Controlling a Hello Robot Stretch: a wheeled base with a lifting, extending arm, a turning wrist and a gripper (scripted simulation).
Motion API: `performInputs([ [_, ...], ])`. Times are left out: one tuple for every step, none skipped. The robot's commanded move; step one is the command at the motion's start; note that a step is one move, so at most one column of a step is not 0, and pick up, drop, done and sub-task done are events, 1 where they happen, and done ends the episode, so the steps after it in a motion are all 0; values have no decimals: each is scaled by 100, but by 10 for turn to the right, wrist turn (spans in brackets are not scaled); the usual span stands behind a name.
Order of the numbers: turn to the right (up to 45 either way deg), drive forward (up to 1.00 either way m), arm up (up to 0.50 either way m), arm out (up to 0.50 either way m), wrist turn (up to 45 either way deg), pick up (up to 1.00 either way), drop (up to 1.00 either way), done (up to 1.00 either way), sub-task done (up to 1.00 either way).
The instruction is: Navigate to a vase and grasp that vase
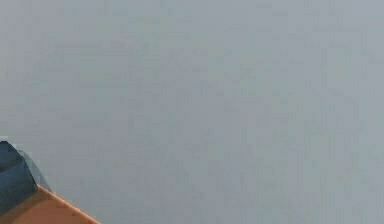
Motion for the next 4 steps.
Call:
performInputs([
  [0,0,0,0,450,0,0,0,0],
  [0,0,0,0,90,0,0,0,0],
  [0,0,-16,0,0,0,0,0,0],
  [0,0,0,0,0,100,0,0,0],
])
